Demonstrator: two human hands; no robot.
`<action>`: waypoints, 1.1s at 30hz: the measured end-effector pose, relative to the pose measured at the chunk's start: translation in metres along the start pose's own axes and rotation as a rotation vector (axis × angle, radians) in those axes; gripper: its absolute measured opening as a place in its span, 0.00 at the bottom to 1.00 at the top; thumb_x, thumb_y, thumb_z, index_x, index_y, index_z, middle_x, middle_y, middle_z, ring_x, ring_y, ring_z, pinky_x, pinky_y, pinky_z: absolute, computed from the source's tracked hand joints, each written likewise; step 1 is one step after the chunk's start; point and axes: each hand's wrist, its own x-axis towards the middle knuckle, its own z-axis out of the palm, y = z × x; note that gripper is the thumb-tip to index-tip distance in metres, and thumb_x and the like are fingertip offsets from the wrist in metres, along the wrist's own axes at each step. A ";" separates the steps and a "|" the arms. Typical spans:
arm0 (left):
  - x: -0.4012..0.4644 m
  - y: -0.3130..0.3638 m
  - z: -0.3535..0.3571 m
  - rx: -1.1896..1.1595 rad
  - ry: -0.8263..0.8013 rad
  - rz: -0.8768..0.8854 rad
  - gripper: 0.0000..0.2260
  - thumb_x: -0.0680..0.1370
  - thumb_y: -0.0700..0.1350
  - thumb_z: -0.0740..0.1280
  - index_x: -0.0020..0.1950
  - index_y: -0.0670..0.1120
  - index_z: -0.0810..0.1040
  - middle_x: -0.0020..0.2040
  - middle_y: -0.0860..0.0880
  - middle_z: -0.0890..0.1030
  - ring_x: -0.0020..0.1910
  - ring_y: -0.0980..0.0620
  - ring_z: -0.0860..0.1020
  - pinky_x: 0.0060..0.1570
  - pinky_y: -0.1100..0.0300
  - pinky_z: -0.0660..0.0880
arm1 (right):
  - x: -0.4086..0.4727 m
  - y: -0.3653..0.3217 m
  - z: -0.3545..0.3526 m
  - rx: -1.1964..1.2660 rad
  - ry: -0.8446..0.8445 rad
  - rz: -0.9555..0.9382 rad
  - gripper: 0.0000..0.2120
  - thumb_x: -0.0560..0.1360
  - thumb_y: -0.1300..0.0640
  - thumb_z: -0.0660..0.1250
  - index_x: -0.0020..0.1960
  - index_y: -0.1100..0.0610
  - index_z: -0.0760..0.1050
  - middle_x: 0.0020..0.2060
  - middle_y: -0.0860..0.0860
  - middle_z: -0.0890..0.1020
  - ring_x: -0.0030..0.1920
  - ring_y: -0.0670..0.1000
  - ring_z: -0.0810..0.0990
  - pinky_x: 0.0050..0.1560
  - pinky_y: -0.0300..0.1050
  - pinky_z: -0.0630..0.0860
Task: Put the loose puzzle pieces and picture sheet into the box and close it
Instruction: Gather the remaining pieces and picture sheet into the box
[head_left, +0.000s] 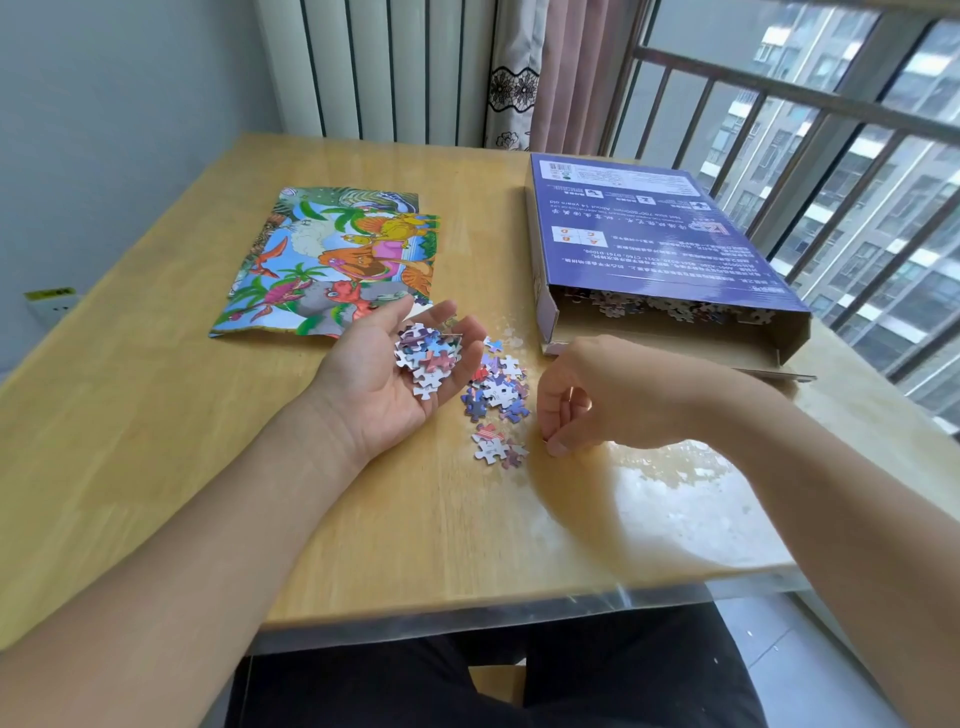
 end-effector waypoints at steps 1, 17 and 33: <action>0.000 0.000 0.000 -0.001 0.001 0.001 0.15 0.84 0.49 0.57 0.54 0.39 0.77 0.48 0.38 0.80 0.51 0.43 0.81 0.39 0.54 0.83 | 0.000 -0.001 -0.001 -0.004 -0.004 -0.002 0.06 0.69 0.55 0.79 0.41 0.50 0.83 0.36 0.45 0.84 0.37 0.44 0.81 0.39 0.39 0.76; 0.000 0.001 0.001 0.005 -0.002 0.014 0.16 0.85 0.49 0.57 0.52 0.39 0.78 0.45 0.38 0.81 0.49 0.43 0.81 0.41 0.54 0.82 | -0.010 -0.011 0.010 0.049 0.167 0.209 0.11 0.67 0.50 0.81 0.39 0.56 0.84 0.33 0.52 0.85 0.37 0.53 0.84 0.38 0.46 0.79; 0.001 0.002 0.000 0.008 0.003 0.013 0.16 0.84 0.50 0.57 0.51 0.39 0.78 0.44 0.38 0.81 0.49 0.43 0.80 0.40 0.54 0.82 | -0.011 -0.017 0.013 -0.003 0.205 0.140 0.08 0.69 0.54 0.80 0.41 0.55 0.82 0.34 0.47 0.82 0.37 0.48 0.80 0.39 0.43 0.75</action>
